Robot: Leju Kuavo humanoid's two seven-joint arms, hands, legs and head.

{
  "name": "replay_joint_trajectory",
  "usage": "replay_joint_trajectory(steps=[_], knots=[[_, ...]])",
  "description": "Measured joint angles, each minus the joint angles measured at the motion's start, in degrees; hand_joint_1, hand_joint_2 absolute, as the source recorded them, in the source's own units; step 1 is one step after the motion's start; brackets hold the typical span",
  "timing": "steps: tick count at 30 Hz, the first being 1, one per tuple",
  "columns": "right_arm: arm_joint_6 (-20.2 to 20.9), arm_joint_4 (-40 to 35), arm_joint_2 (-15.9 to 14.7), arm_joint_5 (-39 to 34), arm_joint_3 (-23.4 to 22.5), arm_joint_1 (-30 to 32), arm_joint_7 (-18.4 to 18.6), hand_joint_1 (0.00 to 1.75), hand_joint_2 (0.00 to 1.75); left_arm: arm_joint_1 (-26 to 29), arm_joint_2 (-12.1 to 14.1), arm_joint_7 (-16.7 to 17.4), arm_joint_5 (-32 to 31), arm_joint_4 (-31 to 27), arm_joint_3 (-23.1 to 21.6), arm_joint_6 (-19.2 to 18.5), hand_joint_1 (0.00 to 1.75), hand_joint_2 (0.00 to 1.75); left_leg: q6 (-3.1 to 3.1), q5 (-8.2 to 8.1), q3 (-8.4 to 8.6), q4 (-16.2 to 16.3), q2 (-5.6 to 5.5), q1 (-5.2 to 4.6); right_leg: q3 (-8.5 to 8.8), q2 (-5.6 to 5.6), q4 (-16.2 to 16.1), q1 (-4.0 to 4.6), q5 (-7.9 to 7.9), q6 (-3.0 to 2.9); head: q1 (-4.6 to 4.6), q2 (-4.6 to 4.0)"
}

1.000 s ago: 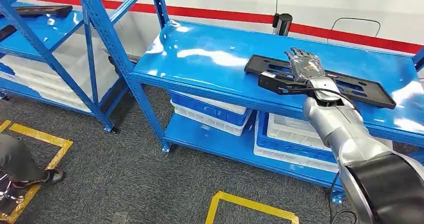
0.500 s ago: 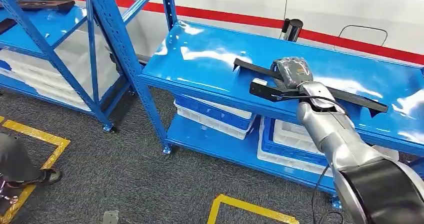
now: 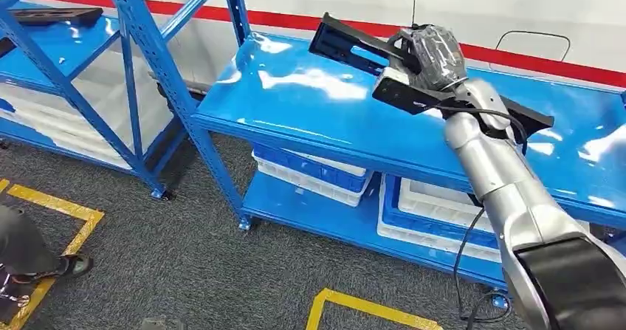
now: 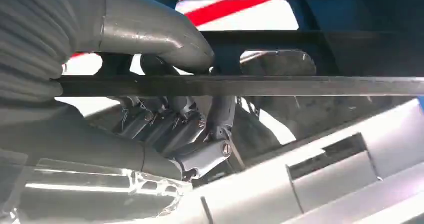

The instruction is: Take the parts from the cabinet and place them on the table.

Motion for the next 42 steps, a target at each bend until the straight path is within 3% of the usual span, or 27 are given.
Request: replay_joint_trajectory(steps=[2, 4, 5, 8, 9, 10, 11, 13, 15, 16, 18, 19, 20, 21, 23, 24, 25, 27, 29, 30, 32, 34, 35, 39, 40, 41, 42], knots=[[0.0, -1.4, -0.2, -0.1, 0.2, 0.7, 0.2, 1.73, 1.75, -0.1, 0.0, 2.0, 0.1, 0.0, 0.1, -0.9, 0.0, 1.75, -0.07, 4.53, 2.24, -5.8, 0.14, 0.3, 0.37, 0.01, 0.0, -0.07, -0.28, 0.04, 0.02, 0.0], [-0.3, -2.3, -0.3, -1.2, 0.3, 0.7, 1.2, 1.73, 1.75, -0.1, 0.0, 6.1, -0.5, 0.0, 0.1, -1.9, 0.0, 1.75, 0.33, 9.34, 7.12, -16.1, 0.28, 0.38, 0.79, 0.05, 0.0, -0.17, -0.59, 0.42, -0.02, 0.0], [-0.5, -2.4, -0.4, -1.9, 0.3, 0.7, 1.6, 1.73, 1.75, -0.2, 0.0, 7.9, -1.2, 0.0, 0.0, -1.8, 0.0, 1.75, 0.4, 8.43, 7.93, -17.1, 0.25, -0.04, 0.7, 0.03, 0.0, 0.34, -0.64, 0.79, 0.02, 0.0], [-0.7, -2.2, -1.1, -3.4, 0.5, 1.8, 1.7, 1.73, 1.75, -0.2, -0.1, 14.6, -4.2, 0.0, -0.9, -1.4, 0.0, 1.75, 1.12, 8.58, 7.59, -16.9, -0.12, -0.56, 0.62, -0.07, -0.3, 0.14, -0.46, 1.48, 0.07, 0.0], [-0.9, -1.7, -1.3, -3.8, 0.6, 2.1, 1.4, 1.73, 1.75, -0.2, -0.1, 15.8, -4.9, 0.0, -1.3, -1.8, 0.0, 1.75, 1.65, 8.93, 7.69, -17.4, -0.14, -0.67, 0.7, -0.07, -0.5, 0.3, -0.31, 2.25, 0.0, 0.0], [-1.4, -1.2, -1.6, -4.0, 0.8, 2.6, 1.1, 1.73, 1.75, -0.3, -0.1, 16.8, -5.5, 0.0, -1.8, -2.1, 0.0, 1.75, 2.49, 9.57, 8.01, -18.3, 0.05, -0.32, 0.18, -0.25, 0.3, 0.27, -1.36, 2.34, 0.05, 0.0], [-1.7, -0.7, -1.9, -4.2, 0.9, 3.1, 0.8, 1.73, 1.75, -0.3, -0.1, 17.2, -5.9, 0.0, -2.2, -2.3, 0.0, 1.75, 3.16, 9.9, 7.93, -18.6, 0.02, -0.5, -0.91, -0.15, 2.7, 0.49, -3.31, 1.69, 0.07, 0.0], [-2.4, 0.7, -2.4, -4.5, 1.1, 4.0, 0.5, 1.73, 1.75, -0.3, -0.1, 18.2, -6.4, 0.0, -2.9, -3.8, 0.0, 1.75, 3.69, 10.16, 7.54, -18.6, -0.11, -0.73, -4.53, -0.13, 11.6, 0.5, -7.72, 0.6, 0.35, 0.0], [-2.8, 1.8, -2.7, -4.5, 1.4, 5.3, 0.5, 1.73, 1.75, -0.2, -0.1, 18.6, -6.7, 0.0, -3.6, -4.4, 0.0, 1.75, 4.0, 10.45, 7.15, -18.6, -0.14, -0.99, -6.83, -0.11, 17.9, 0.64, -9.66, 0.92, 0.37, 0.0], [-3.2, 2.0, -2.8, -4.5, 1.5, 5.9, 0.5, 1.73, 1.75, -0.2, -0.2, 18.8, -7.0, 0.0, -4.0, -4.6, 0.0, 1.75, 3.98, 10.64, 6.94, -18.6, -0.2, -1.08, -5.83, -0.12, 16.7, 0.64, -8.96, 1.38, 0.35, 0.0], [-3.9, 2.3, -2.9, -4.5, 1.6, 6.5, 0.5, 1.73, 1.75, -0.3, -0.2, 19.0, -7.4, 0.0, -4.5, -4.6, 0.0, 1.75, 3.82, 11.03, 6.51, -18.4, -0.22, -1.12, -0.31, -0.13, 7.5, 0.62, -5.77, 2.42, 0.37, 0.0], [-4.1, 2.4, -2.9, -4.5, 1.6, 6.5, 0.5, 1.73, 1.75, -0.3, -0.2, 19.0, -7.5, 0.0, -4.7, -4.6, 0.0, 1.75, 3.63, 11.16, 6.27, -18.2, -0.22, -1.13, 3.05, -0.14, 2.1, 0.55, -4.54, 2.62, 0.37, 0.0], [-4.3, 2.5, -2.9, -4.5, 1.6, 6.5, 0.5, 1.73, 1.75, -0.3, -0.1, 19.1, -7.5, 0.0, -4.9, -4.6, 0.0, 1.75, 3.39, 11.29, 5.88, -17.8, -0.22, -1.33, 4.61, -0.09, -0.4, 0.61, -4.68, 2.07, 0.29, 0.0], [-4.4, 2.5, -2.9, -4.5, 1.7, 6.8, 0.5, 1.73, 1.75, -0.3, -0.1, 19.1, -7.6, 0.0, -5.0, -4.6, 0.0, 1.75, 3.06, 11.52, 5.77, -17.8, -0.24, -1.39, 4.29, 0.15, 0.4, 1.25, -3.38, 1.99, 0.26, 0.0], [-4.6, 2.6, -3.1, -4.5, 1.7, 6.8, 0.5, 1.73, 1.75, -0.2, -0.1, 19.1, -7.6, 0.0, -5.2, -4.6, 0.0, 1.75, 2.53, 12.06, 5.46, -17.5, -0.37, -1.41, 3.65, 0.25, 0.3, 1.33, -3.49, 1.77, 0.42, 0.0], [-4.6, 2.7, -3.1, -4.5, 1.7, 7.0, 0.5, 1.73, 1.75, -0.2, -0.1, 19.1, -7.6, 0.0, -5.3, -4.6, 0.0, 1.75, 2.15, 12.38, 5.22, -17.5, -0.54, -1.46, 3.43, 0.21, 0.2, 1.13, -3.1, 1.18, 0.55, -0.02], [-4.6, 2.8, -3.0, -4.6, 1.7, 7.0, 0.5, 1.73, 1.75, -0.2, 0.1, 19.1, -7.6, 0.0, -5.3, -4.6, 0.0, 1.75, 1.87, 11.81, 4.69, -17.1, -0.54, -1.13, 3.2, -0.03, 0.0, -0.15, -2.53, 0.5, 0.53, -0.02], [-4.5, 2.8, -3.0, -4.5, 1.7, 7.2, 0.5, 1.73, 1.75, -0.1, 0.1, 19.3, -7.6, 0.0, -5.4, -4.8, 0.0, 1.75, 1.01, 5.48, 2.77, -11.7, -0.22, -0.82, 2.18, -0.22, 0.1, 0.14, -1.61, -0.6, 0.29, 0.0], [-4.4, 2.8, -2.8, -4.4, 1.8, 7.2, 0.5, 1.73, 1.75, -0.2, 0.2, 19.4, -7.6, 0.0, -5.4, -4.8, 0.0, 1.75, 0.31, 0.68, 0.25, -2.9, -0.15, -0.33, 1.12, -0.34, 0.2, 0.21, -0.75, -0.66, 0.31, 0.0], [-4.4, 2.8, -2.7, -4.2, 1.8, 7.3, 0.8, 1.73, 1.75, -0.2, 0.2, 19.4, -7.6, 0.0, -5.4, -4.9, 0.0, 1.75, 0.03, -0.18, -0.25, 0.2, -0.13, -0.12, 0.57, -0.37, 0.2, 0.21, -0.36, -0.48, 0.31, 0.0], [-4.4, 2.9, -2.6, -4.2, 1.8, 7.6, 1.1, 1.73, 1.75, -0.2, 0.2, 19.3, -7.6, 0.0, -5.4, -5.1, 0.0, 1.75, -0.22, 1.68, 2.7, -1.9, -0.07, 0.29, -0.33, -0.38, 0.3, 0.1, 0.33, -0.06, 0.31, 0.0], [-4.4, 2.9, -2.5, -4.2, 1.8, 7.6, 1.1, 1.73, 1.75, -0.3, 0.2, 19.3, -7.6, 0.0, -5.4, -5.2, 0.0, 1.75, -0.21, 4.55, 9.55, -11.2, 0.15, 0.58, -0.89, -0.37, 0.4, -0.02, 0.88, 0.42, 0.29, 0.0], [-4.4, 2.9, -2.5, -4.2, 1.7, 7.5, 1.1, 1.73, 1.75, -0.4, 0.2, 19.3, -7.6, 0.0, -5.4, -5.3, 0.0, 1.75, -0.17, 3.22, 12.79, -16.5, 0.17, 0.7, -0.99, -0.39, 0.4, 0.01, 1.18, 0.87, 0.29, 0.0], [-4.4, 2.9, -2.4, -4.2, 1.7, 7.4, 1.2, 1.73, 1.75, -0.4, 0.3, 19.2, -7.6, 0.0, -5.4, -5.4, 0.0, 1.75, 1.73, 4.57, 12.32, -16.9, -0.22, -0.64, -1.35, -0.45, -0.2, 0.11, 2.8, 2.87, 0.59, 0.0], [-4.4, 3.0, -2.4, -4.2, 1.7, 7.5, 1.2, 1.73, 1.75, -0.4, 0.3, 19.2, -7.6, 0.0, -5.4, -5.4, 0.0, 1.75, 2.93, 5.76, 12.11, -18.0, 0.0, -0.25, -2.0, -0.5, 0.0, 0.48, 2.62, 3.25, 0.55, -0.02], [-4.4, 3.0, -2.5, -4.2, 1.7, 7.5, 1.2, 1.73, 1.75, -0.4, 0.2, 19.2, -7.6, 0.0, -5.4, -5.5, 0.0, 1.75, 3.13, 6.34, 11.73, -18.1, 0.17, -0.56, -2.44, -0.44, 0.7, 0.09, 1.44, 2.85, 0.48, -0.02], [-4.5, 3.1, -2.6, -4.2, 1.7, 7.5, 1.2, 1.73, 1.75, -0.4, 0.4, 19.2, -7.7, 0.0, -5.5, -5.5, 0.0, 1.75, 4.09, 7.09, 10.76, -18.2, 0.16, -0.65, -4.11, -0.38, 4.2, 0.26, -2.08, 1.77, 0.7, 0.0]])
